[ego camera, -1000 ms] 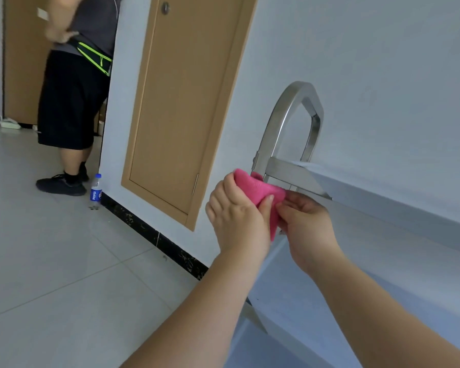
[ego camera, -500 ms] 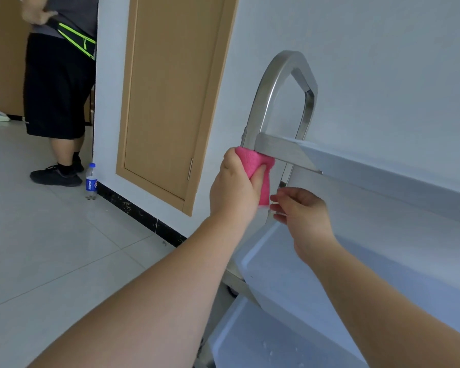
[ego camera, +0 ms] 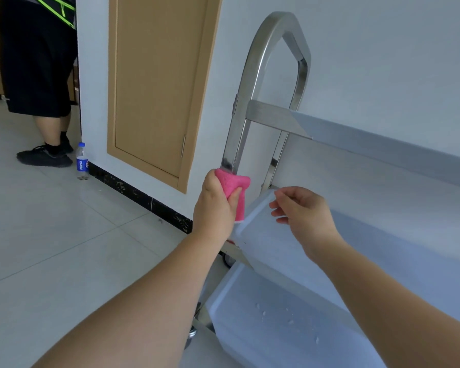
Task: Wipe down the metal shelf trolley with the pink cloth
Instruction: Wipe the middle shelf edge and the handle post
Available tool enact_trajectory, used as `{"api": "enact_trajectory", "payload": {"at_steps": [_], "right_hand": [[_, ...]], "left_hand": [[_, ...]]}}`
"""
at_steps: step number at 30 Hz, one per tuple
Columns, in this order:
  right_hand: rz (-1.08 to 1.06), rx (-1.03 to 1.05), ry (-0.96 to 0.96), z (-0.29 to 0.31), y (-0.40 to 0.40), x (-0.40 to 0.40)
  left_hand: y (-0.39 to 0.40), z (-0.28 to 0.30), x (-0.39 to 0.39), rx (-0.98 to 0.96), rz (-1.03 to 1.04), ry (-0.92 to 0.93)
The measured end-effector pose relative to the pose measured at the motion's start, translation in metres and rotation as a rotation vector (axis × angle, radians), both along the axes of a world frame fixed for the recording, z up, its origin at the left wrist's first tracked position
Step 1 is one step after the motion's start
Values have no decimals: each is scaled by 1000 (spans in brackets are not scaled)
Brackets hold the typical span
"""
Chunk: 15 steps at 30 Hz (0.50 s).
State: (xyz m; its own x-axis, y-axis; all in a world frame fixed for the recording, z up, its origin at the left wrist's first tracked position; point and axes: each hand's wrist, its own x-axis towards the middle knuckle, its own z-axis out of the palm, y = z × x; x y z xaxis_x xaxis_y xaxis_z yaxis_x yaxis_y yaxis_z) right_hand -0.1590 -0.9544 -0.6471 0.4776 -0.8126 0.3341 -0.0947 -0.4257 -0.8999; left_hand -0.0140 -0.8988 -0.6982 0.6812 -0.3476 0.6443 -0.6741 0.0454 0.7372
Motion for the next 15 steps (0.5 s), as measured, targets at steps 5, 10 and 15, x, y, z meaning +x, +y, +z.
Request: {"api": "enact_trajectory", "payload": {"at_steps": [5, 10, 15], "right_hand": [[-10, 3, 33, -11, 7, -6], [-25, -9, 66, -18, 12, -13], [-5, -44, 105, -17, 19, -16]], "left_hand": [[8, -30, -2, 57, -82, 106], [17, -54, -4, 51, -213, 210], [16, -53, -4, 67, -161, 221]]}}
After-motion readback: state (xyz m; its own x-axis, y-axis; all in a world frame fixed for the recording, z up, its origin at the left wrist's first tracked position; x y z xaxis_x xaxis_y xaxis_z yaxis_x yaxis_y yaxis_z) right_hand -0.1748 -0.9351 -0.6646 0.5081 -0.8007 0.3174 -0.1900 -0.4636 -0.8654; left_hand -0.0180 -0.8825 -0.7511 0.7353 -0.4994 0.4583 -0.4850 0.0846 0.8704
